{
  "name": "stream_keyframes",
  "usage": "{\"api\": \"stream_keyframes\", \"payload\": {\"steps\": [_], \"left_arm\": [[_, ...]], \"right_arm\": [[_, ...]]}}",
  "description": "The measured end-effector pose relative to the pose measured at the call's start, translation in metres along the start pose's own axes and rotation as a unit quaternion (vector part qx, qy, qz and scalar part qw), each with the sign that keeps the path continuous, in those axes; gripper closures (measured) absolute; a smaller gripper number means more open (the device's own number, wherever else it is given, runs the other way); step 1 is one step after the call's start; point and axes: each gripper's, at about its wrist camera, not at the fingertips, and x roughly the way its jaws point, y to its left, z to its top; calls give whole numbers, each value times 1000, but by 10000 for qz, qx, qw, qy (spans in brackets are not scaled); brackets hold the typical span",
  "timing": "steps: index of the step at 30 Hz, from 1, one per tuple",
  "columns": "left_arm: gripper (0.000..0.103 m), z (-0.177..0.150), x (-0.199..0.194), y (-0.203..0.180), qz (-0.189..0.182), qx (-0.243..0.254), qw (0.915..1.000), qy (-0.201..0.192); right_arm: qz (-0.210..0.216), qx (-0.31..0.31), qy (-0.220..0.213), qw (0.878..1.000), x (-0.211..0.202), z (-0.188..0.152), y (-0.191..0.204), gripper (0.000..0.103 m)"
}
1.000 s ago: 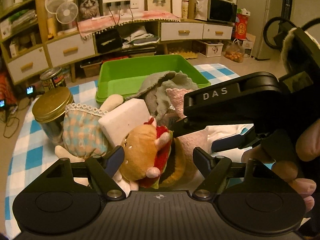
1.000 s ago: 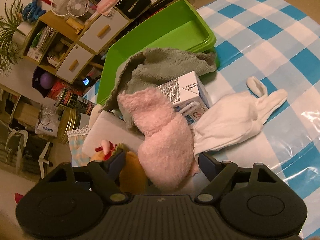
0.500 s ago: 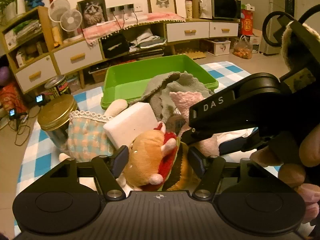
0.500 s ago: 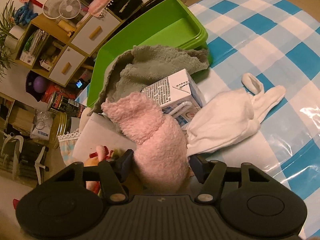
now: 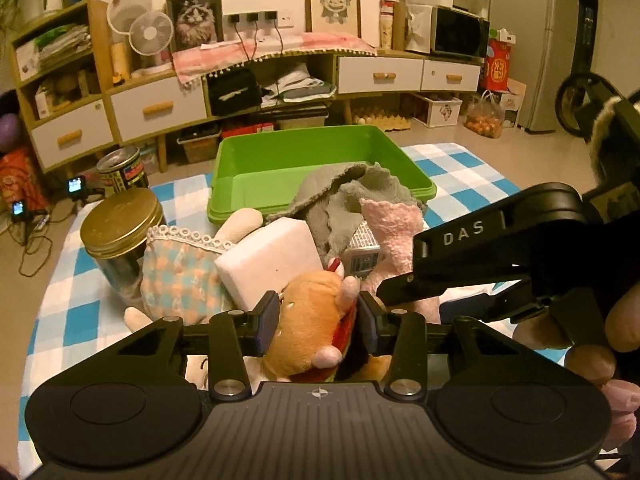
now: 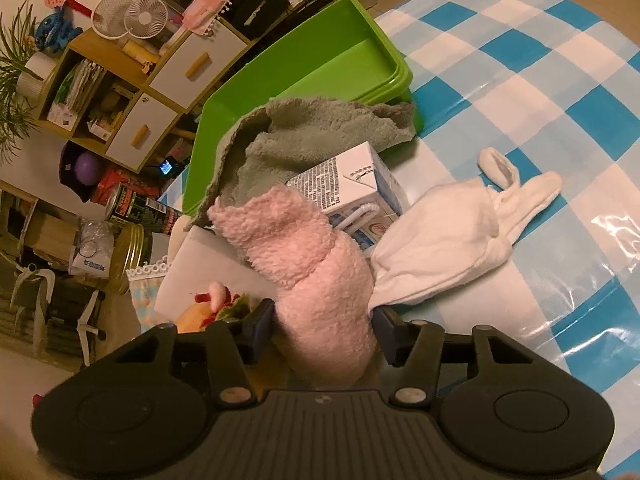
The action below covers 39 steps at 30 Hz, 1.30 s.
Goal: Organize soft objects
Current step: 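Close the left gripper on the orange hamburger plush while the right gripper grasps the pink fuzzy plush, then carry both plushes over the green tray and open both grippers to drop them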
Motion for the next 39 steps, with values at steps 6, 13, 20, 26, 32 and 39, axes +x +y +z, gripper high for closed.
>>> {"api": "stream_keyframes", "payload": {"steps": [6, 13, 20, 26, 32, 39], "left_arm": [[61, -1, 1, 3, 11, -56, 10000, 43], [68, 0, -3, 4, -23, -65, 10000, -29], [68, 0, -5, 4, -29, -67, 10000, -5], [74, 1, -10, 5, 19, -62, 9999, -88], [76, 4, -15, 5, 21, -86, 9998, -181], [76, 9, -23, 8, 6, -151, 9993, -347]], "right_arm": [[107, 62, -7, 9999, -7, 1, -5, 90], [210, 121, -23, 9997, -17, 0, -11, 91], [344, 168, -95, 9992, -31, 2, -14, 91], [417, 226, -185, 9987, -42, 4, -18, 93], [492, 219, -304, 9981, -52, 7, -20, 94], [562, 219, -446, 9972, -62, 10, -21, 95]]}}
